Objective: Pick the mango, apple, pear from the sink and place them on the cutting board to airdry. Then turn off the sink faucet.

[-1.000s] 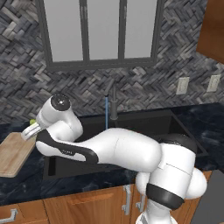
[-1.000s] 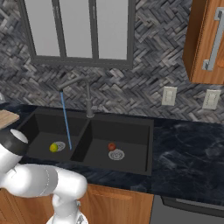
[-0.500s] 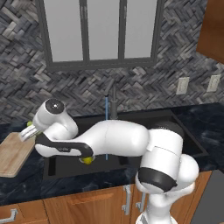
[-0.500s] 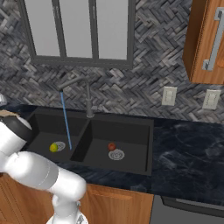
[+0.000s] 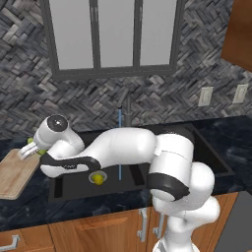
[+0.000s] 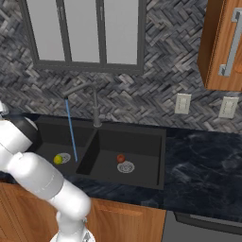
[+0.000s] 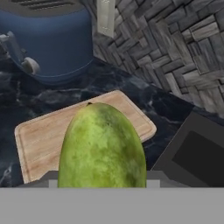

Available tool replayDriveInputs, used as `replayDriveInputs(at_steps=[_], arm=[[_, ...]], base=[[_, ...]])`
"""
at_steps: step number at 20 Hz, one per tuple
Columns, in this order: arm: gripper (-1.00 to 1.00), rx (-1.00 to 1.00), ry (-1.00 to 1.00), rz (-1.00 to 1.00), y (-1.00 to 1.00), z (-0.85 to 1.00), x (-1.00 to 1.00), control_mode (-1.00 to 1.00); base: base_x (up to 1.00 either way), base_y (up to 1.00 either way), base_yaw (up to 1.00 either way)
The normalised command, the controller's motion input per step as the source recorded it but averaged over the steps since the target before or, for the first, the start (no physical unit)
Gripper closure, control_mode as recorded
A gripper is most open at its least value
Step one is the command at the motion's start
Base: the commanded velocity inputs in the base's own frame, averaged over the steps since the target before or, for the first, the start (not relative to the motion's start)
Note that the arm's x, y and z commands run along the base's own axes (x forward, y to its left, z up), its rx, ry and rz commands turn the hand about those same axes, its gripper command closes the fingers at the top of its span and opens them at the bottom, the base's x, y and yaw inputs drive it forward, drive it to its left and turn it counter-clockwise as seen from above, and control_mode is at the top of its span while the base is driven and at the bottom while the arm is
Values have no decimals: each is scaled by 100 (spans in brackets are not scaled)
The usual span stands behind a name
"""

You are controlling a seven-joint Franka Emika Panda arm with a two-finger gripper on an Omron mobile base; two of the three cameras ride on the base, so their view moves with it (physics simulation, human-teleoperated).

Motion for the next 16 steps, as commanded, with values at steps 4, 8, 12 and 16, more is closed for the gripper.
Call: replayDriveInputs(at_steps=[4, 8, 12, 16], arm=[[100, -2, 1, -6, 19, 0, 9, -100], [100, -1, 3, -7, 5, -10, 8, -100], [100, -1, 5, -8, 3, -18, 12, -100], [100, 0, 5, -7, 2, -25, 12, -100]], base=[[0, 0, 0], [0, 0, 0], [0, 0, 0], [0, 0, 0]])
